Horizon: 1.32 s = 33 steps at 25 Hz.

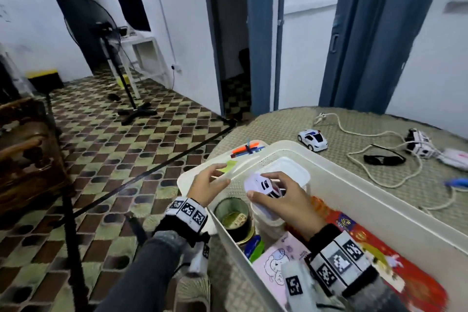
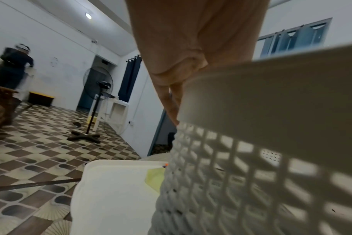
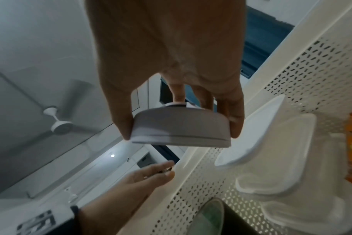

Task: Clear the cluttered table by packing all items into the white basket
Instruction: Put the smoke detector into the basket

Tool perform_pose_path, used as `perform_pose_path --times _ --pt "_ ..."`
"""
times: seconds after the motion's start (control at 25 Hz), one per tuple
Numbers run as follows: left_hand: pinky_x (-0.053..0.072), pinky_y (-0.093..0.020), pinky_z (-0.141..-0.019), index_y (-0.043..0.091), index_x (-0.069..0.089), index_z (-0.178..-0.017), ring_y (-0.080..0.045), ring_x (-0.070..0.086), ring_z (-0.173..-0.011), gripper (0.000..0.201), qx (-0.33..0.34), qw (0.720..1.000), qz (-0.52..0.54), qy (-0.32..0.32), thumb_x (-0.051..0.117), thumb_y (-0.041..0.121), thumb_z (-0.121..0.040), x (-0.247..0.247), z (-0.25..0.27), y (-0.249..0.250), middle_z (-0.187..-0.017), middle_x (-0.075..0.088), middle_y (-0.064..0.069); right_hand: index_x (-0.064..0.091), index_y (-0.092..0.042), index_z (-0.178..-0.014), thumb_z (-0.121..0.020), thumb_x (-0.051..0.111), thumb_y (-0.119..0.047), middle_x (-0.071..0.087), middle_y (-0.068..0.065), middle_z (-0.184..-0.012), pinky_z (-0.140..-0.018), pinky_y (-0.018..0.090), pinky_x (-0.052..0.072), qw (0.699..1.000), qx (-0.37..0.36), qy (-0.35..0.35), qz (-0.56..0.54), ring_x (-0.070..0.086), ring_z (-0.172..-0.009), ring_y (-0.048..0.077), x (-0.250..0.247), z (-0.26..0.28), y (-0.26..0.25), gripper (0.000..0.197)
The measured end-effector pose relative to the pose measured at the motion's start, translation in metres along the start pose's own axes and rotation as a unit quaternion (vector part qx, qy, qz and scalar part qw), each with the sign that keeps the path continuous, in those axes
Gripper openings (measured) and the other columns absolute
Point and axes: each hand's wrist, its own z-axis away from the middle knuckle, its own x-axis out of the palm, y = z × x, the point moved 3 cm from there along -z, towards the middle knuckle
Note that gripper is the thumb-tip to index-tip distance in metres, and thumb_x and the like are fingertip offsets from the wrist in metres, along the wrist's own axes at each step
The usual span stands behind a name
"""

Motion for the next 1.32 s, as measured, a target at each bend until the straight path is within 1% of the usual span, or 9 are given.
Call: perform_pose_path --times 0.08,0.2,0.36,0.52,0.72,0.96,1.08,1.2,1.32 --pt "0.041 -0.008 -0.07 0.019 0.062 -0.107 -0.008 0.058 -0.083 0.029 0.03 0.999 0.007 -0.011 0.069 0.005 -0.083 0.007 -0.008 0.002 -0.087 0.061 0.005 0.059 -0.026 -0.112 -0.067 0.084 -0.036 0.063 -0.011 -0.105 -0.071 0.007 0.045 1.0 0.005 0.011 0.014 0.058 -0.097 -0.001 0.005 -0.001 0.004 0.052" --pt "0.04 -0.005 -0.062 0.014 0.062 -0.104 0.007 0.054 -0.068 0.026 0.038 0.997 0.07 -0.02 0.062 -0.005 -0.085 0.01 -0.011 -0.002 -0.082 0.06 0.01 0.057 -0.027 -0.114 -0.065 0.084 -0.039 0.06 -0.005 -0.109 -0.085 0.021 0.048 0.998 0.001 0.02 0.059 0.057 -0.102 0.006 0.01 -0.005 0.015 0.057" --pt "0.042 -0.009 -0.065 0.012 0.064 -0.107 -0.005 0.057 -0.076 0.03 0.026 0.991 0.131 -0.019 0.059 -0.008 -0.085 0.01 -0.013 -0.012 -0.084 0.064 0.002 0.055 -0.033 -0.116 -0.061 0.085 -0.045 0.053 -0.008 -0.114 -0.094 0.023 0.044 0.991 -0.018 0.003 0.133 0.05 -0.109 0.005 0.024 0.001 0.026 0.064" --pt "0.042 -0.009 -0.065 0.019 0.066 -0.105 0.005 0.057 -0.07 0.029 0.031 0.989 0.142 -0.028 0.061 -0.003 -0.087 0.012 -0.015 -0.019 -0.079 0.065 0.009 0.053 -0.037 -0.122 -0.059 0.086 -0.045 0.045 -0.01 -0.118 -0.093 0.003 0.031 0.985 -0.054 -0.029 0.16 0.044 -0.115 0.002 0.036 0.003 0.033 0.072" --pt "0.045 -0.012 -0.07 0.021 0.067 -0.105 -0.001 0.061 -0.077 0.028 0.032 0.987 0.155 -0.03 0.061 -0.001 -0.088 0.013 -0.018 -0.024 -0.088 0.069 -0.001 0.057 -0.039 -0.114 -0.056 0.089 -0.042 0.044 -0.008 -0.123 -0.098 0.004 0.027 0.979 -0.107 -0.049 0.167 0.04 -0.123 0.004 0.048 -0.001 0.041 0.066" --pt "0.049 -0.017 -0.07 0.015 0.066 -0.108 -0.007 0.062 -0.078 0.026 0.017 0.982 0.184 -0.032 0.059 -0.001 -0.088 0.016 -0.02 -0.027 -0.092 0.069 -0.014 0.051 -0.031 -0.13 -0.069 0.082 -0.042 0.036 -0.002 -0.148 -0.108 0.006 0.013 0.949 -0.14 -0.135 0.246 0.024 -0.137 0.005 0.061 -0.01 0.041 0.07" --pt "0.05 -0.018 -0.072 0.018 0.066 -0.106 -0.006 0.062 -0.081 0.028 0.011 0.98 0.197 -0.037 0.058 -0.002 -0.088 0.015 -0.019 -0.027 -0.097 0.069 -0.012 0.04 -0.047 -0.135 -0.074 0.075 -0.044 0.023 -0.002 -0.153 -0.111 0.03 0.021 0.931 -0.108 -0.157 0.31 0.015 -0.139 0.012 0.059 -0.007 0.036 0.071" --pt "0.049 -0.015 -0.067 0.018 0.066 -0.106 -0.008 0.061 -0.081 0.029 0.014 0.981 0.191 -0.036 0.057 -0.002 -0.088 0.015 -0.02 -0.027 -0.099 0.069 -0.01 0.038 -0.04 -0.137 -0.075 0.077 -0.033 0.025 0.001 -0.143 -0.107 0.02 0.031 0.948 -0.046 -0.158 0.273 0.031 -0.132 0.011 0.048 -0.003 0.031 0.074" --pt "0.047 -0.01 -0.052 0.013 0.065 -0.11 -0.006 0.059 -0.074 0.029 -0.003 0.979 0.204 -0.03 0.056 -0.002 -0.089 0.016 -0.021 -0.027 -0.102 0.067 -0.007 0.043 -0.026 -0.132 -0.071 0.082 -0.018 0.045 0.0 -0.121 -0.09 0.012 0.046 0.969 -0.023 -0.078 0.232 0.052 -0.108 0.009 0.043 -0.007 0.025 0.073"
